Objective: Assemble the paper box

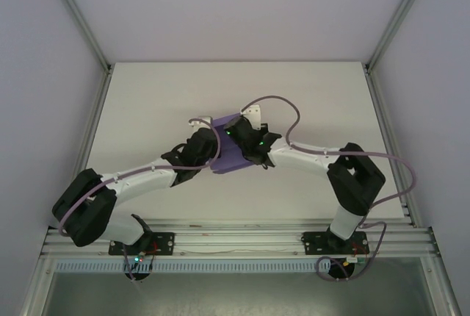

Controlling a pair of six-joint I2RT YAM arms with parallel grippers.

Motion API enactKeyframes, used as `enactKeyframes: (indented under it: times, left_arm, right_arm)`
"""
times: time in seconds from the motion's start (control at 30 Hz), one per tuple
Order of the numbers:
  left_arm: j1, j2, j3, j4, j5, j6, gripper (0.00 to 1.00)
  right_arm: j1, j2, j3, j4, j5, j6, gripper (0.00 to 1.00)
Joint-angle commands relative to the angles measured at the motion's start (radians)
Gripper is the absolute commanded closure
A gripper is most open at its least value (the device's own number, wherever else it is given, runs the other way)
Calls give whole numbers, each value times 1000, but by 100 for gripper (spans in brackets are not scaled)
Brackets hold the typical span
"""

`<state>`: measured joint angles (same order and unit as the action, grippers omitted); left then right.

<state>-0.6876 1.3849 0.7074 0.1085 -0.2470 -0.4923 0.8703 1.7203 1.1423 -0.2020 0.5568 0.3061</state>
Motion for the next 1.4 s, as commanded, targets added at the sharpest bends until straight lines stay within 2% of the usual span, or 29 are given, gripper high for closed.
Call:
enactKeyframes:
  times: [0.0,0.1,0.3,0.37,0.53,0.6,0.73,0.9,1.0,1.07,1.17,1.27,1.37]
  left_arm:
    - [-15,-7,33,-53,-22,-36,100]
    - [-15,-4,39,-58,-19,-39,100]
    - [-15,-3,39,-61,-4,-33,100]
    - [-15,-5,37,-56,5,-28,100]
    - [-15,-15,22,-36,29,-12,100]
    - [-14,-21,17,-26,38,-6,100]
    - [-15,-28,13,-26,37,-3,100]
    - [-15,-43,2,-22,25,-5,100]
    - [-15,-49,3,-24,17,-2,100]
    - [-16,-51,3,-27,8,-1,100]
    - [-16,-50,4,-36,-7,-4,100]
    - [-16,-41,17,-55,-17,-11,100]
    - [-17,-28,34,-77,-30,-26,100]
  right_arm:
    - [-41,42,17,-167,274,85,94]
    - [-41,8,-27,-44,203,-5,90]
    - [-51,-140,-201,265,-70,-164,72]
    - [-61,-183,-238,303,-154,-187,65]
    - [-78,-262,-295,342,-311,-214,57]
    - [-85,-280,-311,351,-356,-215,51]
    - [-103,-295,-324,349,-397,-190,50]
    - [-116,-264,-305,303,-398,-176,55]
    - [-114,-247,-305,296,-374,-167,65]
    - [-115,-240,-305,299,-336,-156,79]
    - [-116,-229,-292,286,-268,-166,92]
    - [-113,-203,-265,254,-206,-195,99]
    - [-101,-160,-229,204,-63,-191,100]
